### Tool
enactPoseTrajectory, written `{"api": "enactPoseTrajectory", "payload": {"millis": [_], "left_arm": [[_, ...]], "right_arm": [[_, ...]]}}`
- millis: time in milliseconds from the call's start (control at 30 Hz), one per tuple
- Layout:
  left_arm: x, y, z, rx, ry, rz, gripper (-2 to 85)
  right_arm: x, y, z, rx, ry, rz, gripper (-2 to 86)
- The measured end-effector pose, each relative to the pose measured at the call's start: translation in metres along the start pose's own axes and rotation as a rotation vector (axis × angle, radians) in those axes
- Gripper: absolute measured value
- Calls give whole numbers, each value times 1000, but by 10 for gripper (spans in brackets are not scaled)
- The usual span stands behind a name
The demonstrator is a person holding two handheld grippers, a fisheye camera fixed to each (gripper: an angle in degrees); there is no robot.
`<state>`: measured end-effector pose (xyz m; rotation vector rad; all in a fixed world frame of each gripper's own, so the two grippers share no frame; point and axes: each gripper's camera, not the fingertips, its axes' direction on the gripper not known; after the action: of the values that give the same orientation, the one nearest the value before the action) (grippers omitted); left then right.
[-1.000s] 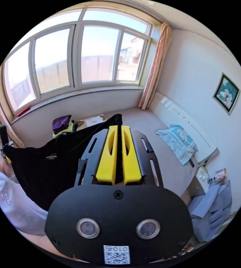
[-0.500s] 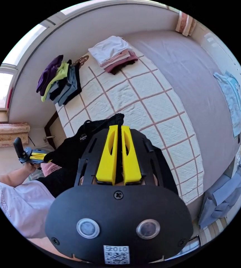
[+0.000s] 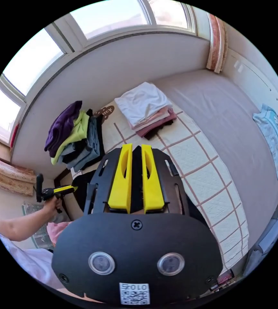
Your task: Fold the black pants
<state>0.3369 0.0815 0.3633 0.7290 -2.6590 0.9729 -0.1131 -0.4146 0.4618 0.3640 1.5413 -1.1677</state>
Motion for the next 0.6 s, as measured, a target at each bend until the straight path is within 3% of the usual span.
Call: {"api": "enactPoseTrajectory", "payload": {"millis": [67, 300, 400, 467, 600], "left_arm": [[-12, 2, 35, -122, -29, -89, -3], [3, 13, 37, -97, -43, -60, 1], [27, 8, 20, -77, -216, 50, 10], [25, 12, 28, -206, -367, -8, 21], [41, 40, 5, -170, -465, -24, 27]], "right_arm": [[12, 31, 9, -36, -26, 15, 39], [65, 233, 41, -275, 9, 164, 42], [87, 330, 39, -333, 10, 365, 42], [99, 384, 37, -335, 0, 490, 45], [116, 496, 45, -415, 86, 732, 74]]}}
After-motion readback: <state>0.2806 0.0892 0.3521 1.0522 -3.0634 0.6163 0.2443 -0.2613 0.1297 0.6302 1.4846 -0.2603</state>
